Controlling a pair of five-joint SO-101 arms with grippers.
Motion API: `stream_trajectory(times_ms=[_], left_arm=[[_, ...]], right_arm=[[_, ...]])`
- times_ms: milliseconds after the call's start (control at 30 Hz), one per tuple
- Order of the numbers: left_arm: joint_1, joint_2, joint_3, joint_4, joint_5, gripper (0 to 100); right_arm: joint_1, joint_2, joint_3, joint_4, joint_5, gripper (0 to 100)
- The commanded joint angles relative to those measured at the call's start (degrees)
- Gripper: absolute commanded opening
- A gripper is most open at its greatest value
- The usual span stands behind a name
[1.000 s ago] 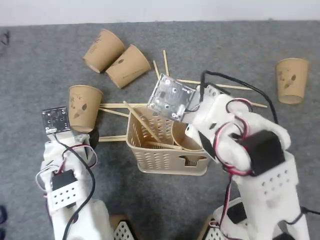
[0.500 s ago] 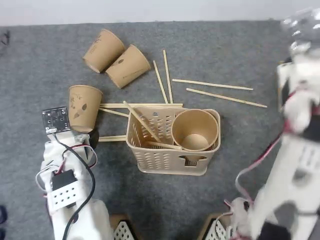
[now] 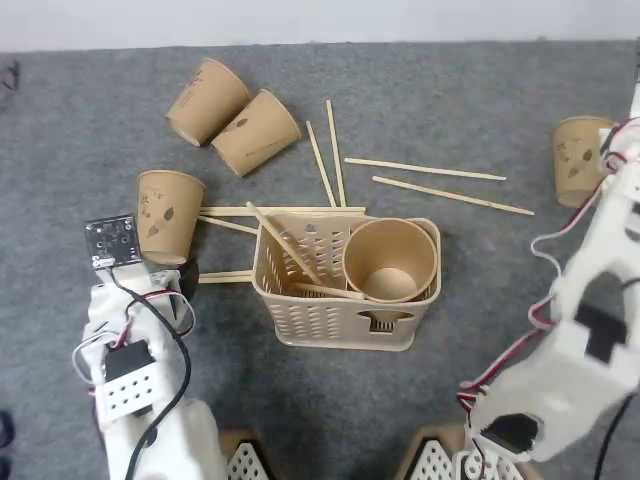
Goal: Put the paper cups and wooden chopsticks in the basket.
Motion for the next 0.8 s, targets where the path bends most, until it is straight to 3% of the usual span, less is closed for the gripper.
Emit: stream_trajectory(times_ms=[0,400,767], left_arm=[[0.4,-1.1,-0.2,-1.4,-0.5,33],[0.4,-1.1,-0.2,-1.5,-0.5,33],[2.0,-1.1,-0.1,-1.5,-0.6,33]], right_arm=[[0.3,8.2,-11.8,-0.5,-3.8,17.7],[-3.2,26.9,-33.6,9.3,-4.9,17.7],[-12.6,28.2,-37.8,21.3,-5.0,17.8]])
